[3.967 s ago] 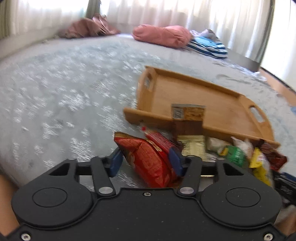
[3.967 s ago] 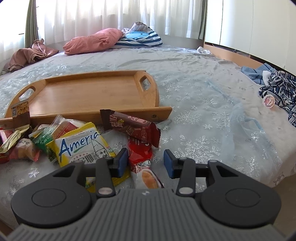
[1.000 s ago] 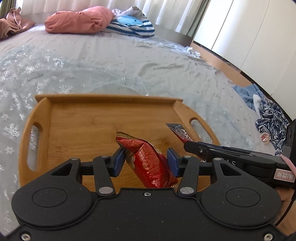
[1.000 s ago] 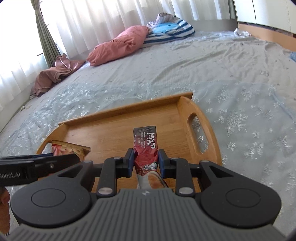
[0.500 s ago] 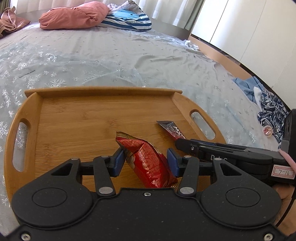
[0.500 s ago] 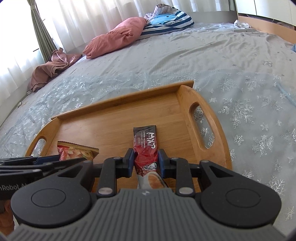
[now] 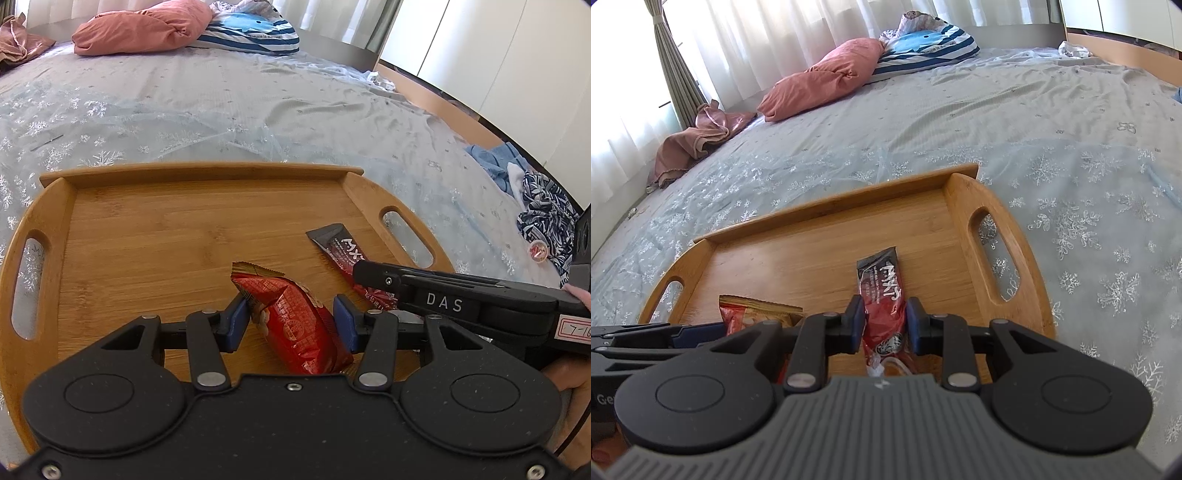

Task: Organize snacks
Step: 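Carry both packets over the tray and open both grippers to drop them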

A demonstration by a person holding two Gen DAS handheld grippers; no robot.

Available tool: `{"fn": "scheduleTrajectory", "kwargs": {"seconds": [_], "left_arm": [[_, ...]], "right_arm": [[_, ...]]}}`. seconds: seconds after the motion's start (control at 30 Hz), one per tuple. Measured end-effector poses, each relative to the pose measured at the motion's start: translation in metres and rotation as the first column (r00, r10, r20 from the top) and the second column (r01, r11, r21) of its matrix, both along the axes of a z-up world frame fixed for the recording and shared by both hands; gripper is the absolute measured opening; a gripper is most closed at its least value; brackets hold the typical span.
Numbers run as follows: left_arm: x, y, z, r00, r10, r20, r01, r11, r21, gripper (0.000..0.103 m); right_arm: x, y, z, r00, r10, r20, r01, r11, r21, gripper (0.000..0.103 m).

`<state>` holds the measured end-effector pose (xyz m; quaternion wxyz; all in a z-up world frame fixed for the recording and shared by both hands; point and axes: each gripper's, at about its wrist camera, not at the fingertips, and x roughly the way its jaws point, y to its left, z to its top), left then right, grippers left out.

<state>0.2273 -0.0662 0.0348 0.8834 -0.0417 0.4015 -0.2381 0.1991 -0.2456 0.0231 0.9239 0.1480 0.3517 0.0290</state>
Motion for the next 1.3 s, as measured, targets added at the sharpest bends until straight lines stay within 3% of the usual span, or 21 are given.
{"fn": "scheduleTrajectory", "kwargs": {"seconds": [0.7, 0.87, 1.07, 1.2, 1.3], "left_arm": [[-0.003, -0.002, 0.0, 1.0, -0.005, -0.008, 0.005, 1.0, 0.015, 0.051], [-0.005, -0.002, 0.0, 1.0, -0.001, -0.005, 0.001, 0.999, 0.045, 0.066], [-0.012, -0.003, 0.001, 1.0, -0.009, 0.008, 0.008, 0.997, 0.08, 0.077], [-0.016, -0.001, 0.004, 1.0, -0.001, 0.017, -0.001, 0.997, 0.082, 0.081], [-0.022, 0.002, 0.009, 1.0, 0.001, 0.028, -0.003, 0.997, 0.081, 0.085]], "right_arm": [[-0.009, -0.005, 0.004, 1.0, 0.014, 0.012, -0.014, 1.0, 0.006, 0.036], [-0.012, -0.005, 0.005, 1.0, 0.017, 0.016, -0.017, 1.0, 0.004, 0.036], [-0.014, -0.006, 0.006, 1.0, 0.017, 0.015, -0.017, 1.0, 0.001, 0.036], [-0.018, -0.006, 0.008, 1.0, 0.016, 0.017, -0.015, 1.0, -0.001, 0.04], [-0.024, -0.007, 0.01, 1.0, 0.013, 0.021, -0.013, 1.0, 0.0, 0.053]]}}
